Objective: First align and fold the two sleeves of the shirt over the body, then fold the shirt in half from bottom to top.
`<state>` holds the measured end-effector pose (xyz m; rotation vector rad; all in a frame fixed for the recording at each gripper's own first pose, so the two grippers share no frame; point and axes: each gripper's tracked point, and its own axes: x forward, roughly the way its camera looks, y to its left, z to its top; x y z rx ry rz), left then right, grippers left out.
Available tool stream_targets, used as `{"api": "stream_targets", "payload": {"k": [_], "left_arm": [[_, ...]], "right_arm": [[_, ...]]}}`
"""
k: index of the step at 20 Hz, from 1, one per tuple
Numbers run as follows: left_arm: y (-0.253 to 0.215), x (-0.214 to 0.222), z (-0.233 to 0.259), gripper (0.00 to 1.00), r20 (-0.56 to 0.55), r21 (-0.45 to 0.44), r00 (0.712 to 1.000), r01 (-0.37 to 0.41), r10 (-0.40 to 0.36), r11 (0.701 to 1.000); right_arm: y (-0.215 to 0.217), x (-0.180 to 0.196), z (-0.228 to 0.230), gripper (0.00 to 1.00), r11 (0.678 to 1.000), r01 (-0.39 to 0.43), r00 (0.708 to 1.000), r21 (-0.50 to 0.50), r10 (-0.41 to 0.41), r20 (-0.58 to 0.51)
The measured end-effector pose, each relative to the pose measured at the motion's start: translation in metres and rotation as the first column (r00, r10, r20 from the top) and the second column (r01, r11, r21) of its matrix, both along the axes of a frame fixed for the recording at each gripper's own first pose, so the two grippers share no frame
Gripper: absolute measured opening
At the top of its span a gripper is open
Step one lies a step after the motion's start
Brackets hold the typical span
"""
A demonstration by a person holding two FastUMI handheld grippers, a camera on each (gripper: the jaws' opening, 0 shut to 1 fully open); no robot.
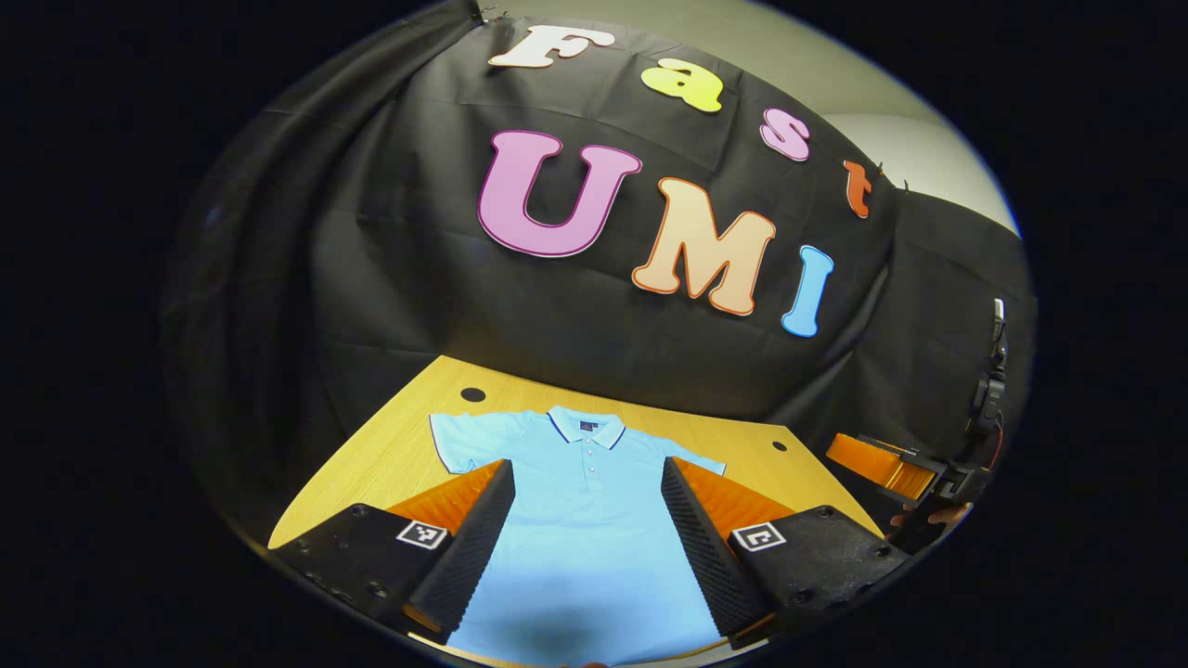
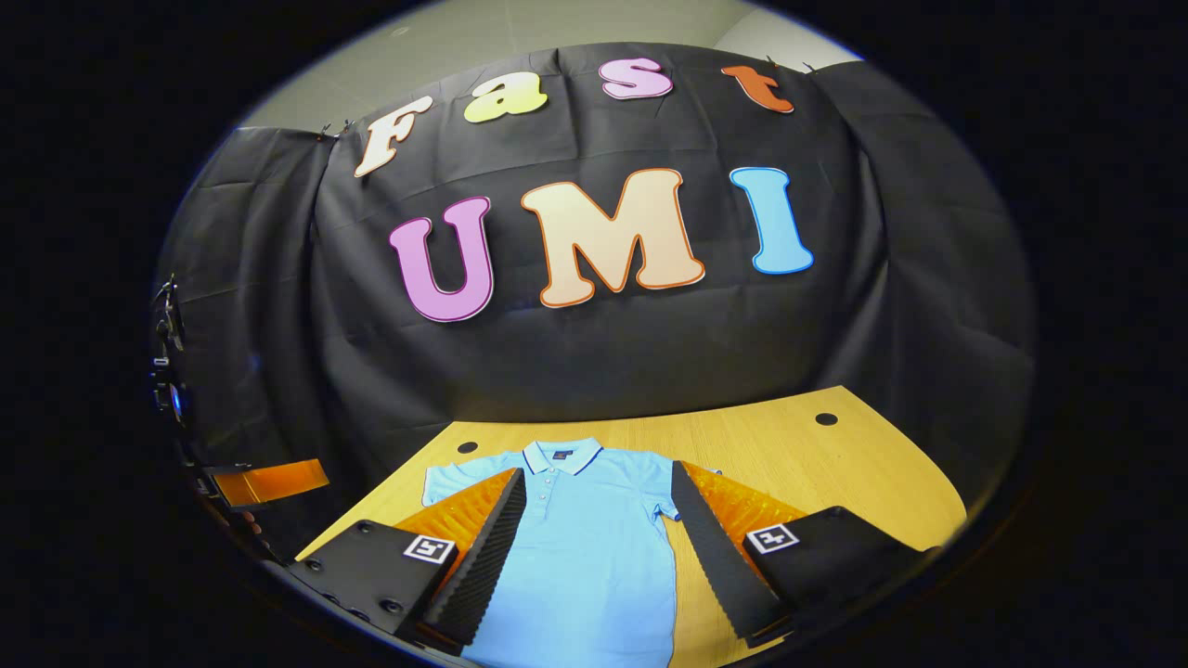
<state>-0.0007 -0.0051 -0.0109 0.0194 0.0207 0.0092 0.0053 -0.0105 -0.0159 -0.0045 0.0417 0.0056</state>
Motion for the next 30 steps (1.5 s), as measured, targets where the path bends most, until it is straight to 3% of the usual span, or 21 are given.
{"api": "stream_targets", "payload": {"k": [5, 11, 21, 26, 27, 30], "left_arm": [[0.003, -0.003, -0.007, 0.95, -0.005, -0.010, 1.000, -0.027, 0.027, 1.000], [0.005, -0.008, -0.015, 0.95, -0.016, -0.026, 0.998, -0.062, 0.062, 0.998], [0.018, -0.003, -0.034, 0.95, -0.072, -0.069, 0.987, -0.150, 0.145, 0.986], [0.020, 0.009, -0.051, 0.95, -0.112, -0.083, 0.977, -0.193, 0.184, 0.978], [0.019, 0.010, -0.053, 0.95, -0.119, -0.083, 0.974, -0.201, 0.191, 0.976], [0.016, 0.016, -0.060, 0.95, -0.135, -0.080, 0.969, -0.217, 0.205, 0.973]], "right_arm": [[-0.004, 0.007, -0.006, 0.98, 0.999, -0.020, 1.000, -0.027, 0.019, -0.018], [-0.028, 0.045, -0.009, 0.98, 1.000, -0.022, 0.998, -0.018, 0.022, -0.054], [-0.101, 0.173, -0.013, 0.98, 0.999, 0.042, 0.994, -0.017, -0.043, -0.099], [-0.135, 0.238, -0.064, 0.98, 0.994, 0.089, 0.976, -0.071, -0.101, -0.195], [-0.140, 0.251, -0.078, 0.93, 0.993, 0.094, 0.969, -0.073, -0.108, -0.221], [-0.162, 0.277, -0.129, 0.98, 0.989, 0.115, 0.940, -0.088, -0.137, -0.313]]}}
